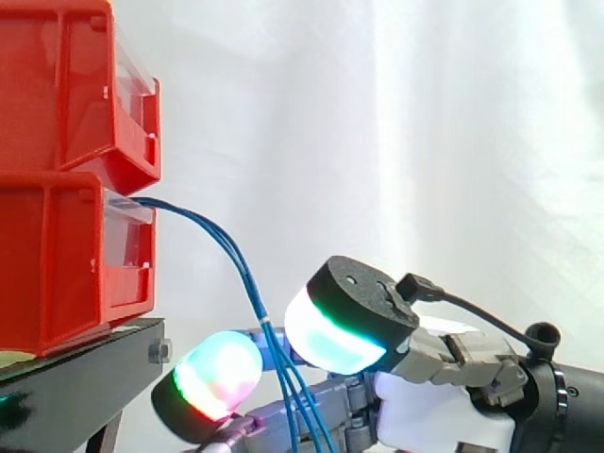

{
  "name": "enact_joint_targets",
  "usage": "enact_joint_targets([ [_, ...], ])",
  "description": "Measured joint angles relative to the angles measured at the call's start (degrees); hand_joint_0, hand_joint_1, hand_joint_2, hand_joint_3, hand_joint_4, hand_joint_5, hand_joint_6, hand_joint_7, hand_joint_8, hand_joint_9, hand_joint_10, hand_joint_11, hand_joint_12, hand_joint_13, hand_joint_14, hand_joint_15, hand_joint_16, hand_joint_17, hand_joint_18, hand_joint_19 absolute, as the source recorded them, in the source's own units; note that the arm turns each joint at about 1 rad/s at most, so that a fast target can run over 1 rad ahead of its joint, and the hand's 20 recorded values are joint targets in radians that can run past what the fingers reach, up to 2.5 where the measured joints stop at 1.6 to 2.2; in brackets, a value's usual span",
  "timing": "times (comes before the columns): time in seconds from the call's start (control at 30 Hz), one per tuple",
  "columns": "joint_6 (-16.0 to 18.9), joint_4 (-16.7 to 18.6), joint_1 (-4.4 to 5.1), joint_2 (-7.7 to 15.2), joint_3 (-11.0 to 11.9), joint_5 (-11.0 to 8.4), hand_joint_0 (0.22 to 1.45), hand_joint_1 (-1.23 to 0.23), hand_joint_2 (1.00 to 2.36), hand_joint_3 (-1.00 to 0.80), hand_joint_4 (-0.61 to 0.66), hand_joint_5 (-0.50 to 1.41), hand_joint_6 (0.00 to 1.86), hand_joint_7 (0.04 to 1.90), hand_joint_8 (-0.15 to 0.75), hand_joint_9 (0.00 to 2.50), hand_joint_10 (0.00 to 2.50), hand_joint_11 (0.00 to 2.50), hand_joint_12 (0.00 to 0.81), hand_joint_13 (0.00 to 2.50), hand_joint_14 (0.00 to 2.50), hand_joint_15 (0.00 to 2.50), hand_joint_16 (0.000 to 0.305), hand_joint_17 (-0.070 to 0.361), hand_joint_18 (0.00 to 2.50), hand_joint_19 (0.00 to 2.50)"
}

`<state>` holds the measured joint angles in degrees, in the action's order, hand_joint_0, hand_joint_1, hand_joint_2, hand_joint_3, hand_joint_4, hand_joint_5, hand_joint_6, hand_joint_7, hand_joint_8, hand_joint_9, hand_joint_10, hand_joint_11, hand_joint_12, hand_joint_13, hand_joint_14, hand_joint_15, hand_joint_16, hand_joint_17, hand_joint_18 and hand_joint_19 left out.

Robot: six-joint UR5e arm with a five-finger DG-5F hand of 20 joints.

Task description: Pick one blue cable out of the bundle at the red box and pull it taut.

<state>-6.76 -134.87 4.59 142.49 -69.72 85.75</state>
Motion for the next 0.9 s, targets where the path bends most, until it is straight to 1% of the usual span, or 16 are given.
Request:
enact_joint_targets([
  [0.1,0.08,-0.84,-0.11,0.0,0.73,0.43,0.62,-0.71,1.01,-0.34,0.25,-0.16,0.61,1.18,0.353,0.6,0.01,0.49,0.389,0.41,0.0,0.12,0.049,0.111,0.36,0.2],
  [0.23,0.18,-1.33,-0.18,0.02,1.15,1.01,0.63,-0.72,1.01,-0.33,0.25,-0.17,0.64,1.14,0.352,0.6,0.01,0.5,0.388,0.41,0.0,0.12,0.049,0.111,0.36,0.2],
  [0.27,0.18,-1.38,-0.18,0.01,1.19,1.11,0.63,-0.71,1.01,-0.35,0.26,-0.17,0.65,1.11,0.351,0.6,0.01,0.5,0.389,0.41,0.0,0.11,0.049,0.111,0.36,0.21],
  [0.37,0.2,-1.42,-0.19,0.0,1.2,1.22,0.62,-0.71,1.01,-0.38,0.28,-0.17,0.64,1.09,0.351,0.6,0.01,0.51,0.388,0.41,0.0,0.12,0.049,0.111,0.36,0.2],
  [0.4,0.21,-1.41,-0.2,0.0,1.21,1.23,0.61,-0.71,1.01,-0.39,0.28,-0.16,0.61,1.14,0.354,0.6,0.01,0.5,0.388,0.4,0.0,0.12,0.049,0.111,0.36,0.21],
  [0.43,0.22,-1.4,-0.21,0.0,1.2,1.24,0.61,-0.71,1.01,-0.41,0.29,-0.15,0.6,1.14,0.354,0.61,0.01,0.5,0.388,0.4,0.0,0.12,0.049,0.111,0.36,0.22],
  [0.5,0.24,-1.32,-0.25,0.01,1.2,1.25,0.6,-0.7,1.0,-0.43,0.29,-0.14,0.55,1.23,0.355,0.62,0.01,0.49,0.388,0.4,0.0,0.12,0.049,0.111,0.36,0.22],
  [0.6,0.25,-1.28,-0.35,0.01,1.23,1.26,0.59,-0.68,1.0,-0.45,0.29,-0.12,0.5,1.29,0.356,0.62,0.01,0.5,0.39,0.4,0.01,0.12,0.05,0.112,0.36,0.22],
  [0.9,0.26,-1.41,-0.88,0.0,1.25,1.27,0.58,-0.67,1.0,-0.44,0.28,-0.12,0.5,1.28,0.356,0.63,0.01,0.49,0.391,0.41,0.0,0.13,0.05,0.112,0.35,0.21],
])
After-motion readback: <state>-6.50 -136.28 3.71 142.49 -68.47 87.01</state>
